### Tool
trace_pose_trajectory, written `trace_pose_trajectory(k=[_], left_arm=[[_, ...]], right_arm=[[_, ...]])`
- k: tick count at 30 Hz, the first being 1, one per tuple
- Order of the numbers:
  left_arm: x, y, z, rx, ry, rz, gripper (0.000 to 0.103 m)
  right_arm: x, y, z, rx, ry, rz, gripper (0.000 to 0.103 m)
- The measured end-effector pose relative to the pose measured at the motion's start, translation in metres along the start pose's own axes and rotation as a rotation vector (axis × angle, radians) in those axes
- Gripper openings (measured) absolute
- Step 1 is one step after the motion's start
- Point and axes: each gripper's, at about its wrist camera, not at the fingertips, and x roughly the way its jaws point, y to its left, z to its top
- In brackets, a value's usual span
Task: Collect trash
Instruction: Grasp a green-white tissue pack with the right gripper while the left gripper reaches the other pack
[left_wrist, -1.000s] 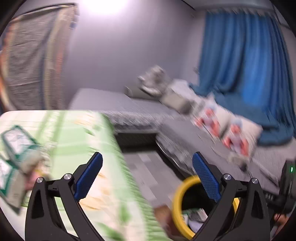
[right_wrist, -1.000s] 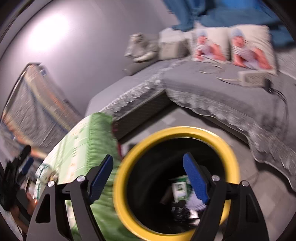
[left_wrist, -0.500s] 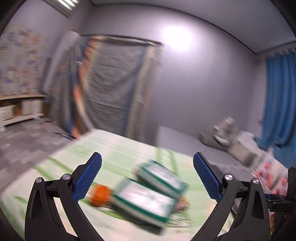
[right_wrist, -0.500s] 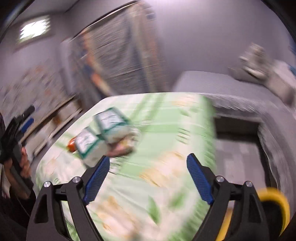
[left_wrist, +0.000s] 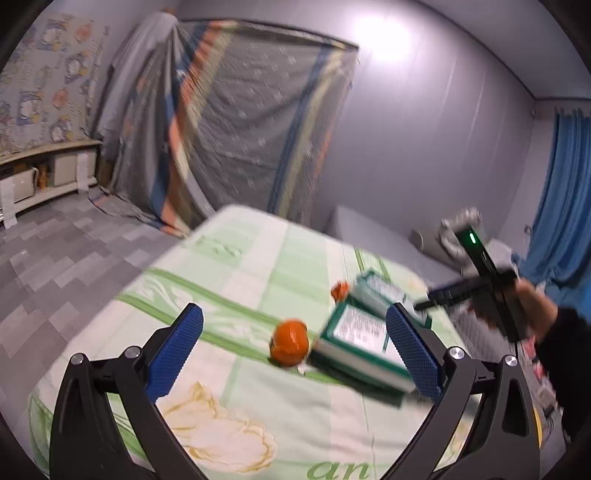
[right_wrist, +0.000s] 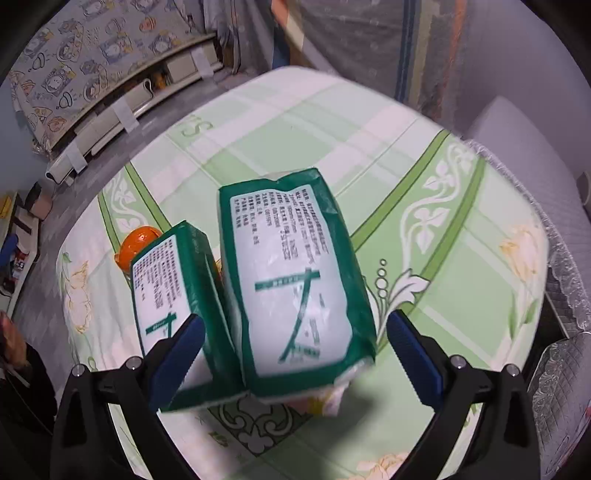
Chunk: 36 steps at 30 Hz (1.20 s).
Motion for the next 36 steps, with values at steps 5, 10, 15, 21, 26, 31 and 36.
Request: trace_pose_trajectory(k=[5, 10, 15, 21, 26, 31, 36], left_arm=[[0.033, -0.015, -0.022, 0.053, 0.145, -0.074, 0.095], [0.061, -0.040, -0.035, 0.109, 0.234, -0.107, 0.095], [0.075, -0.060, -0.037, 0.135, 0.296, -0.088, 0.095], [0.091, -0.084, -0.030, 0.085, 0.394, -0.087, 0.095], [0.112, -0.098, -0.019, -0.061, 0.502, -0.093, 0.095], [0.142, -0.111, -0.012, -0.190, 0.609, -0.097, 0.095], [0.172, -0.127, -0.015, -0.232, 0.694, -0.077, 0.095]], right_arm=[[0.030, 0.005, 0.014, -0.061, 0.093, -0.043, 0.095], [0.054, 0.009, 0.015, -0.060, 0.137, -0.038, 0.095], [0.059, 0.005, 0.012, -0.019, 0.099, -0.021, 0.059], [0.029, -0.006, -0.005, 0.046, -0.043, 0.005, 0.042], [-0.009, -0.032, -0.036, 0.148, -0.197, 0.101, 0.042], [-0.046, -0.052, -0.076, 0.220, -0.337, 0.194, 0.042], [-0.069, -0.057, -0.103, 0.235, -0.411, 0.243, 0.042]])
